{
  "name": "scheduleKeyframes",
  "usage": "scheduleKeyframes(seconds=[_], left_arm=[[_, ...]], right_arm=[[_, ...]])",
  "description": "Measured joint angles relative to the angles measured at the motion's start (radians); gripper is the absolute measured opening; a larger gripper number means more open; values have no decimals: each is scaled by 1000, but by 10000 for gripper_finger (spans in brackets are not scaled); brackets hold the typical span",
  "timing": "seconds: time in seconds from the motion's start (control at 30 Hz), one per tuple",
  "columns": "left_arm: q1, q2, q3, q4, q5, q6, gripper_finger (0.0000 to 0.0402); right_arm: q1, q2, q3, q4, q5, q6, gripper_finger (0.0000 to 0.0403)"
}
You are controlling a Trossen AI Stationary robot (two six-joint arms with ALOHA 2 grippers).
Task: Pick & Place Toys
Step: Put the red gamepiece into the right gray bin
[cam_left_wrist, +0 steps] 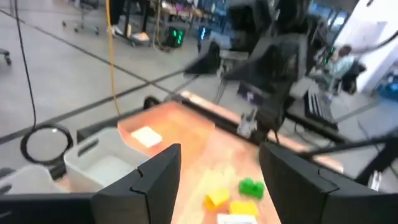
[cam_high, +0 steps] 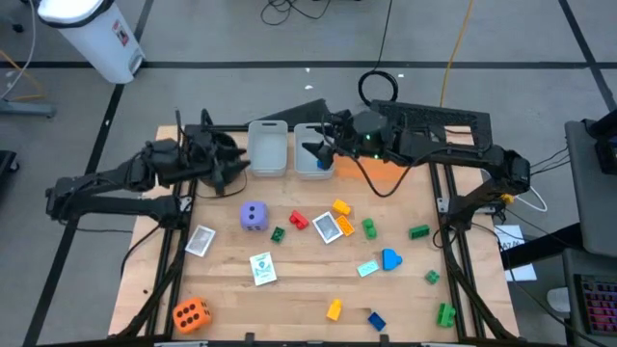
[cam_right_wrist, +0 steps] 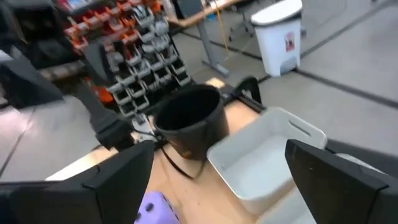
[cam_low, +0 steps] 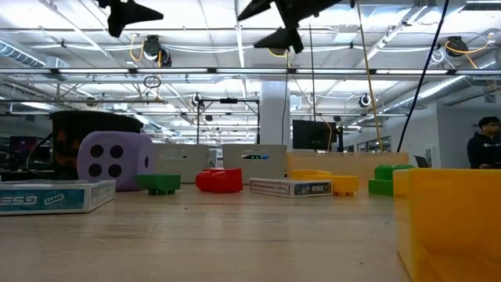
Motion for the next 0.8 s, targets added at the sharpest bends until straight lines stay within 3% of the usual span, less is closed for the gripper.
scheduleKeyframes(seconds=[0.23, 0.6, 0.8], left_arm=[[-150, 1, 0, -173, -118, 2, 225], [-236, 10, 0, -249, -78, -103, 225], [-240, 50, 0, -212, -41, -172, 225]], right_arm=[[75, 46, 0, 15, 1, -67, 357], [166, 112, -1, -9, -3, -77, 357], [199, 108, -1, -140, -6, -155, 357]])
